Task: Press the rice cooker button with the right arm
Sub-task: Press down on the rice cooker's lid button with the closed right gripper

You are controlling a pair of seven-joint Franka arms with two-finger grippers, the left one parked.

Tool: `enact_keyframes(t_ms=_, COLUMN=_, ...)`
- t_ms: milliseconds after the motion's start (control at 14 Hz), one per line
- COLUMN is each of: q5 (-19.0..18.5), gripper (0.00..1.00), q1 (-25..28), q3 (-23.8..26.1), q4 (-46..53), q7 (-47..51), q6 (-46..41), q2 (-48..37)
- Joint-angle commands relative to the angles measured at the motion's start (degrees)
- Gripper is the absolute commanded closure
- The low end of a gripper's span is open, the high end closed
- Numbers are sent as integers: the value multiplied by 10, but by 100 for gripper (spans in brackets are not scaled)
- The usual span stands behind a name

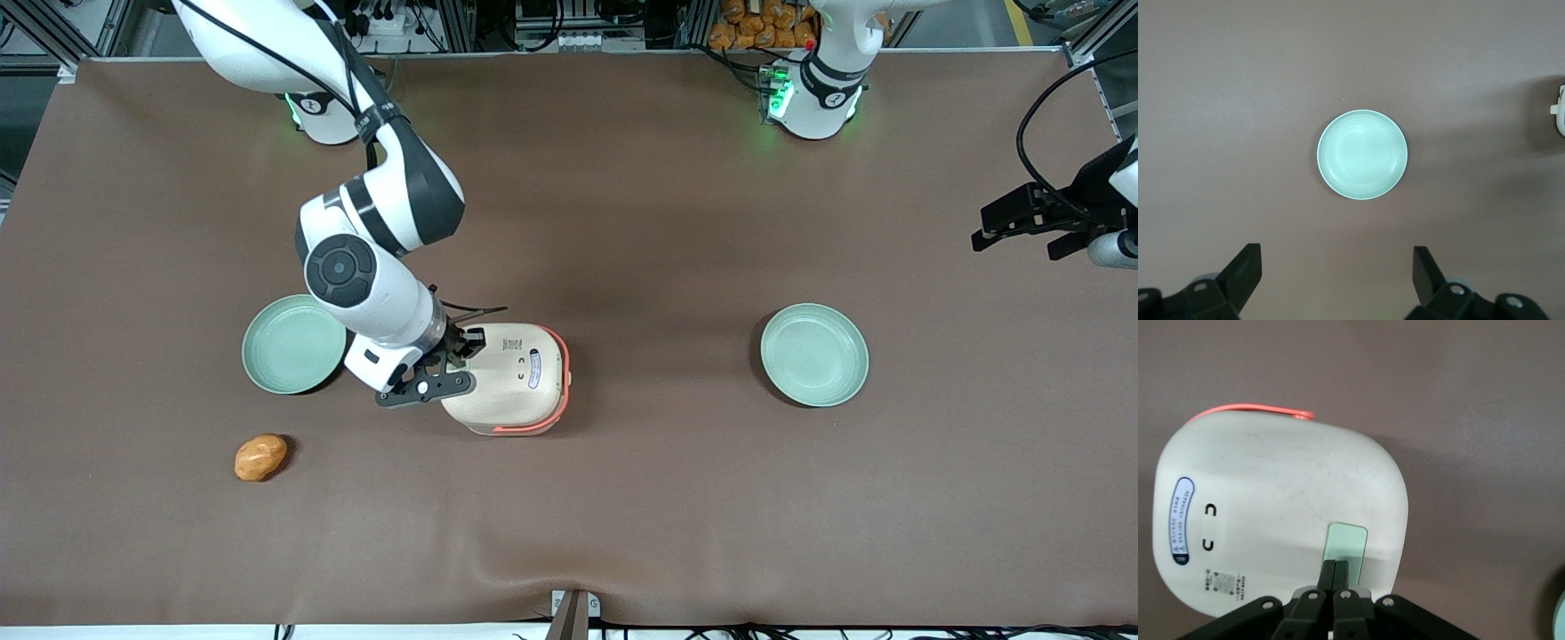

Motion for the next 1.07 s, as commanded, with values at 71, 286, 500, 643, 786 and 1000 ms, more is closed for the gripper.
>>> enact_keyframes(t_ms=71, q5=-10, gripper=100, q1=3, q3=-2, q4=9, q7=6, q6=-1, q2=15)
enact_keyframes(t_ms=286, q5=-11, gripper=100, q1=0, q3=-3, q4=9, q7=6, q6=-2, q2=22)
enact_keyframes(t_ms=500, q5=-11, gripper=100, q1=1, q3=-4, q4=8, q7=6, q6=-2, q2=31)
enact_keyframes(t_ms=643, q5=-11, gripper=100, q1=0, q3=-4, q4=8, q7=6, q6=-1, q2=37)
enact_keyframes(t_ms=786, q5=-11, gripper=100, q1=-1, q3=-3, q4=10, q7=6, q6=-5, q2=34)
enact_keyframes(t_ms=1000, q5=-10, gripper=100, q1=0, q3=-4, q4=14, q7=11, q6=-11, q2=18)
